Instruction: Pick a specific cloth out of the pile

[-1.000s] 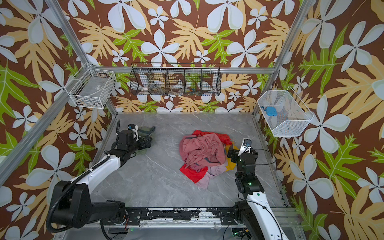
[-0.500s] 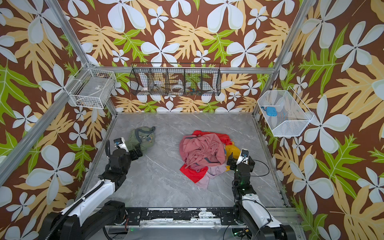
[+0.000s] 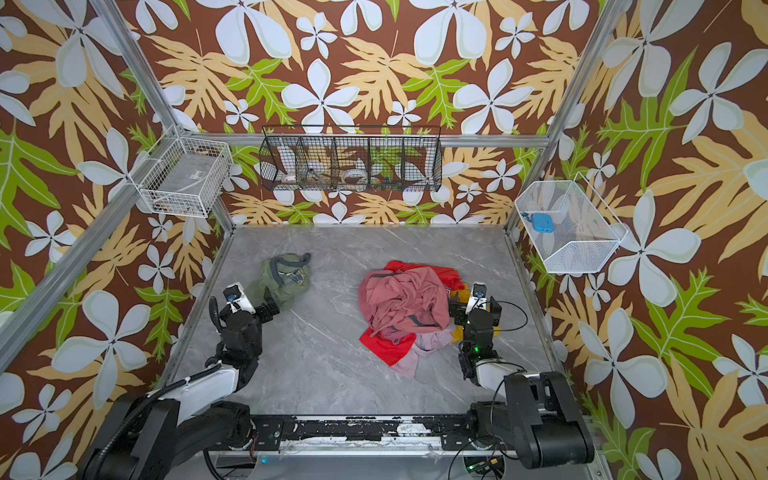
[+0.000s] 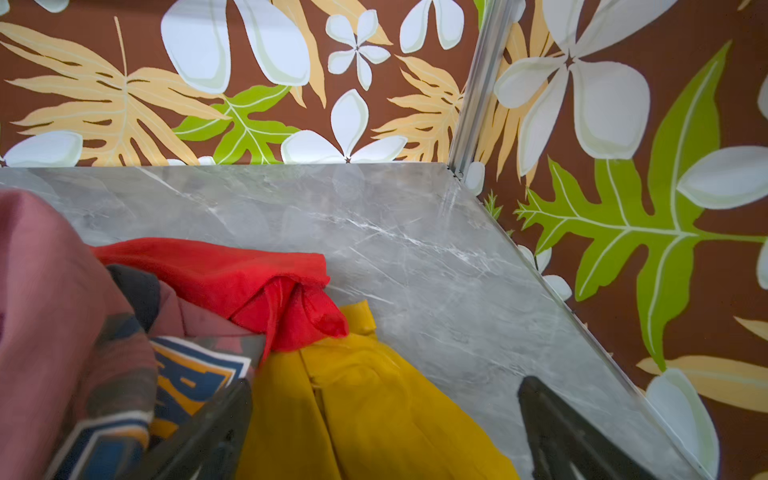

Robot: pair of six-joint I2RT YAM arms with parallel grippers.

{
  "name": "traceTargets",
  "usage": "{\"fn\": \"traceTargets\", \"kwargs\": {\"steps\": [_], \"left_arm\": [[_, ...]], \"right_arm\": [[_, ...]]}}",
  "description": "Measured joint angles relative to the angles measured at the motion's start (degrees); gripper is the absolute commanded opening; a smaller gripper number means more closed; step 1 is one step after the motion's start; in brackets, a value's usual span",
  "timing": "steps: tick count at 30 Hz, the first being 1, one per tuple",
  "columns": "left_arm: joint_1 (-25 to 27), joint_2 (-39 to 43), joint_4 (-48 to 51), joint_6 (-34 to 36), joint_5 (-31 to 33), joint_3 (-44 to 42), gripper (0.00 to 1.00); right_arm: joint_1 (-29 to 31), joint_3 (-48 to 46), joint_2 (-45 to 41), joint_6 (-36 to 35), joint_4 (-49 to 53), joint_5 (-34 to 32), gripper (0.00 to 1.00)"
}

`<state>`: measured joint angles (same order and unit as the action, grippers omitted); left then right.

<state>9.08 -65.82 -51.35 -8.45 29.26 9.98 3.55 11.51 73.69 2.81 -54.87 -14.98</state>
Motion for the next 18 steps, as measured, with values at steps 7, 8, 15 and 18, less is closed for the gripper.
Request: {"fn": "traceTargets", "kwargs": {"steps": [7,8,15,18], "left_arm": [[-1.4,-10.5,-15.5,2.1,-2.6,-4.0,1.0],[-1.4,-12.0,-16.6,2.6,-2.8,-3.6,1.0],[-2.9,-12.5,-18.8,2.7,-6.1,-2.0,1.0],[-2.9,-12.6,-19.2,2.7,-6.8,-2.0,1.0]], "right_arm": [[0.1,0.6,9.4,0.0,-6.5,1.5,1.0],[0.1,0.7,9.8,0.0,-6.4,1.6,1.0],[-0.1,1.2,10.1,0.0,-7.7,1.8,0.99],[-0.1,1.2,10.1,0.0,-7.7,2.0,1.0]]}}
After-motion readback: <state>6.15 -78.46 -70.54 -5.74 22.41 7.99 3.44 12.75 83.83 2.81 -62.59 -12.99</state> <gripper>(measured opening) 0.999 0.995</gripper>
